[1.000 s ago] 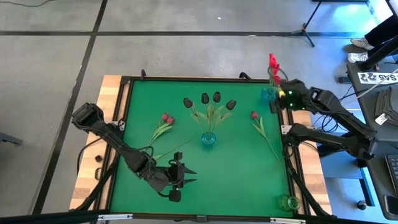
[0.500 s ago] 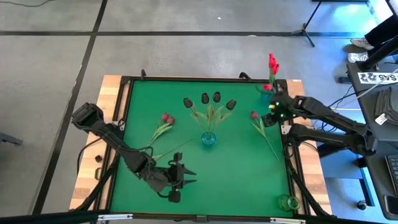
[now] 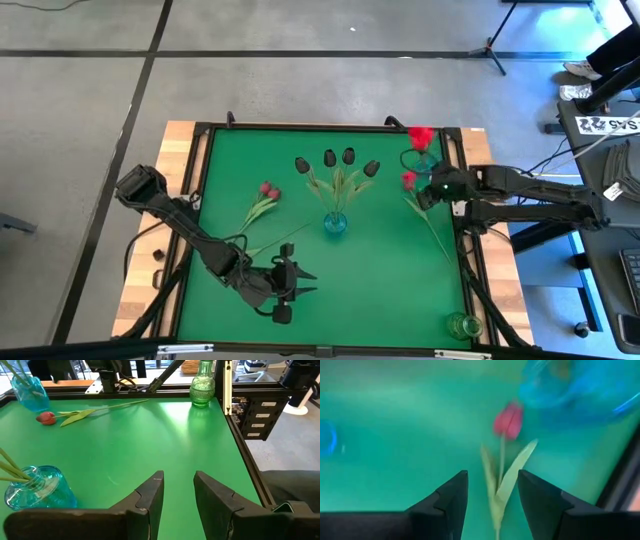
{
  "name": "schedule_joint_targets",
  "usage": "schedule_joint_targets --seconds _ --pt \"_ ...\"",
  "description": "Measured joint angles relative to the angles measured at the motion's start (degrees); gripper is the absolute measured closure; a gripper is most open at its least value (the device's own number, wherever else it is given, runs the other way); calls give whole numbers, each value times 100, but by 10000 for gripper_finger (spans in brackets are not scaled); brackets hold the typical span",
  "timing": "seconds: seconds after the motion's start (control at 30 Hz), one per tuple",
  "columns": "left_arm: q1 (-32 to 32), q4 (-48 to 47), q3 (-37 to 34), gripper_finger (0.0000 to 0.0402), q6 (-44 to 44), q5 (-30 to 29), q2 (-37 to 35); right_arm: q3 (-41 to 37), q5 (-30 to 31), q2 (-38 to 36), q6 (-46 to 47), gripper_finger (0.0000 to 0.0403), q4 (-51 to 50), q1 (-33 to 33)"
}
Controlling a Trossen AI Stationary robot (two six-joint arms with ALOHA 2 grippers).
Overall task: Sort flowers into vase by color
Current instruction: Adjust the top blue vase
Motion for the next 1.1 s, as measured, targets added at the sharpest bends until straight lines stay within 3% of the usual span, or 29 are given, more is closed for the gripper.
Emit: schedule_joint_targets --seconds 0.2,0.3,0.4,0.6,0.83,1.1 --pt "-4 4 0 296 -3 0 0 483 1572 -306 63 231 -417 -8" --pt "-4 4 0 296 -4 1 0 671 1984 -491 90 231 -691 -8" --pt "-4 4 0 296 -6 2 0 694 1904 -674 50 231 -720 -8" --pt "-3 7 0 296 -2 2 0 694 980 -628 -1600 231 -204 -6" --pt "82 11 0 296 46 2 0 698 939 572 -3326 218 443 -6" --pt "-27 -297 -2 296 178 -273 -44 696 992 1757 -5041 165 1471 -6"
